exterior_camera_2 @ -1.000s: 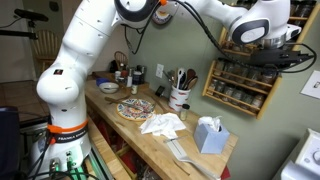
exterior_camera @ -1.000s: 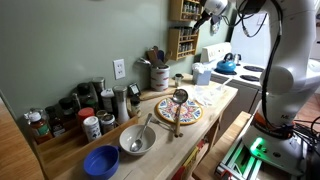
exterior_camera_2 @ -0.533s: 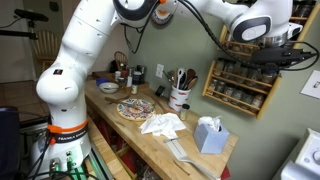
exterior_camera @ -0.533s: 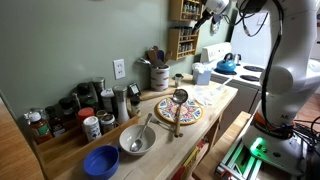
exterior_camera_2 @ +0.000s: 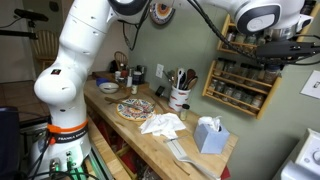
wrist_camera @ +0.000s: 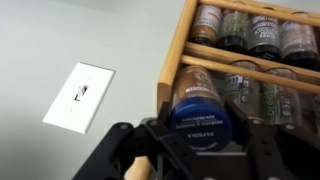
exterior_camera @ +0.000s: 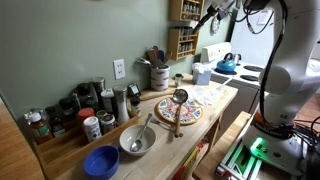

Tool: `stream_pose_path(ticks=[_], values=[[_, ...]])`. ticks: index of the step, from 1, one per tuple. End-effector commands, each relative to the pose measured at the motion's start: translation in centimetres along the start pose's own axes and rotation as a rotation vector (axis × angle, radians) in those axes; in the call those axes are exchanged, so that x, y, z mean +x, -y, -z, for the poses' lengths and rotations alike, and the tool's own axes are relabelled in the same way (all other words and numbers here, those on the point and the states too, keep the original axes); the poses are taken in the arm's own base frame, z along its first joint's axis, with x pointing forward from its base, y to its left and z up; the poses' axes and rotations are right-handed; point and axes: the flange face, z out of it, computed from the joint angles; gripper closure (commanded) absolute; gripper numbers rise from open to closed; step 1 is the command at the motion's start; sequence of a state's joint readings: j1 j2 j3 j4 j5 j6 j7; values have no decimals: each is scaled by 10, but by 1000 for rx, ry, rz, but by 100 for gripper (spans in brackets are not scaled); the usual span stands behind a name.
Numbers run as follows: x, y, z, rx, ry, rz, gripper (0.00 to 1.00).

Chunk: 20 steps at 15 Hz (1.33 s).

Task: Move a bottle from the bottom rack to the counter

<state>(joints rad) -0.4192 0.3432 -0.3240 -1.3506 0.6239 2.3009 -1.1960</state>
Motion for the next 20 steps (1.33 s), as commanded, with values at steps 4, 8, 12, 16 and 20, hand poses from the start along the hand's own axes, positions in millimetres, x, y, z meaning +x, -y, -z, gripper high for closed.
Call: stream_pose_path(ticks=[4,8,12,16,20], values=[[-15,1,26,105,-29,-10,69],[-23,9,31,170,9,3,69],[-30,29,44,225,56,80,69],[-37,56,55,252,97,170,69],[-38,91,60,250,141,209,69]])
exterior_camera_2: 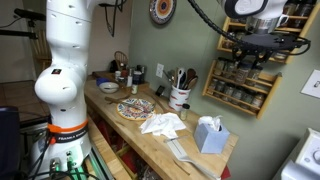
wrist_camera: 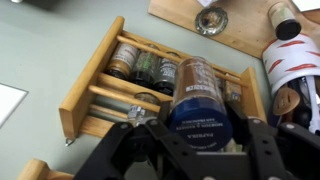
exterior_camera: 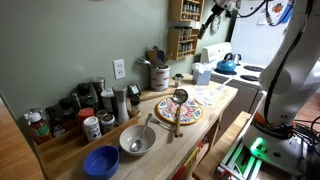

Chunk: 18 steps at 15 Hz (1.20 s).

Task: Move a bottle from the bottom rack to the counter

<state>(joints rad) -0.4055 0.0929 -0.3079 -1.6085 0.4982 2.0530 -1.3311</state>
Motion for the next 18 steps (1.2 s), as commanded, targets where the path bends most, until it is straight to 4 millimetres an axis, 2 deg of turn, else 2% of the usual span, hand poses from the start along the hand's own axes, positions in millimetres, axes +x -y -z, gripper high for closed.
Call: stream_pose_path(ticks=[1,4,5,8,9,14,18], values=[[-3,43,1,19,50,43,69],[-2,63,-1,51,82,15,69],[3,44,-8,47,70,28,44],[2,55,-6,58,73,21,44],[1,55,-5,57,72,21,69],[12,96,-43,98,121,125,69],[2,120,-79,119,152,149,69]])
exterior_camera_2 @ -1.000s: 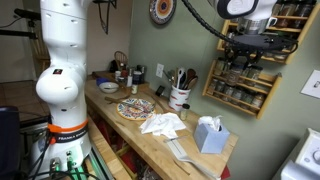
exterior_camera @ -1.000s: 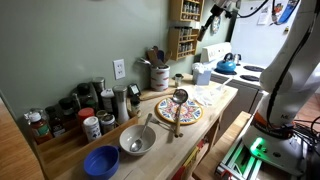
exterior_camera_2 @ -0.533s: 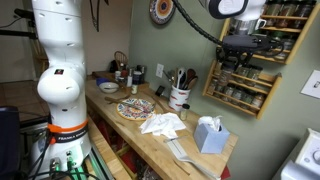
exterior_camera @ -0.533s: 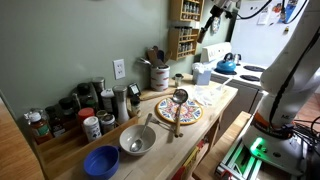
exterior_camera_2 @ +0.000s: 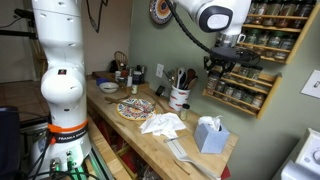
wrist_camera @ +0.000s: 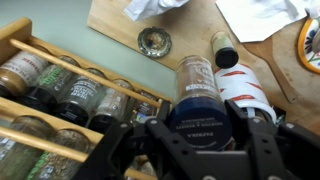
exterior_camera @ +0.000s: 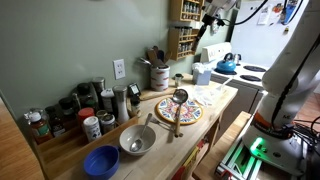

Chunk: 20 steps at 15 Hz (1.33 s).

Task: Move a bottle from the bottom rack to the counter

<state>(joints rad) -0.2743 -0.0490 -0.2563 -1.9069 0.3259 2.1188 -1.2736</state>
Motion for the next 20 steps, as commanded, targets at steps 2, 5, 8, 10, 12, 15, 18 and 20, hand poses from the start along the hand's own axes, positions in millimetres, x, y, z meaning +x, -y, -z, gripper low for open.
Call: stream_pose_path(ticks=[2,5,8,10,12,15,18,20], values=[[-17,26,-39,-16,37,19,69],[-26,35,-70,-30,66,3,69],[-26,50,-90,-62,57,15,69],[-23,60,-104,-75,52,31,69],[-20,69,-120,-62,60,38,69],[-15,84,-139,-26,83,39,69],[-15,95,-156,-4,104,21,69],[-16,99,-169,-3,113,2,69]])
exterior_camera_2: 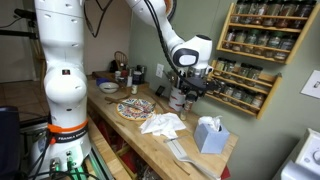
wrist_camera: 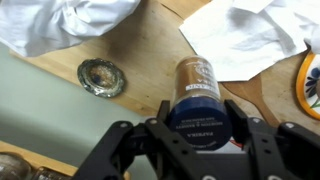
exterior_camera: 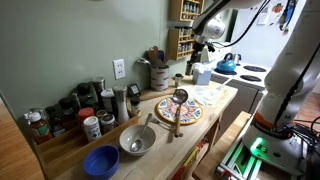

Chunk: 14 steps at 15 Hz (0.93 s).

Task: Move a bottle from the bottom rack to the counter

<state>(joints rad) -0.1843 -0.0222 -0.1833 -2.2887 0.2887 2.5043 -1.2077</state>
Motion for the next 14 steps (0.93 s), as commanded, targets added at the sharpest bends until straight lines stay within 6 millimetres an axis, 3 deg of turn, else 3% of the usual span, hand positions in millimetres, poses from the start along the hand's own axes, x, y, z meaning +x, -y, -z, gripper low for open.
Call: stream_pose_path(ticks=[1,8,14], values=[[-1,8,-20,-21,27,-29,69],[-10,5,-59,-49,69,-88,69],[-11,10,-75,-31,78,-115,69]])
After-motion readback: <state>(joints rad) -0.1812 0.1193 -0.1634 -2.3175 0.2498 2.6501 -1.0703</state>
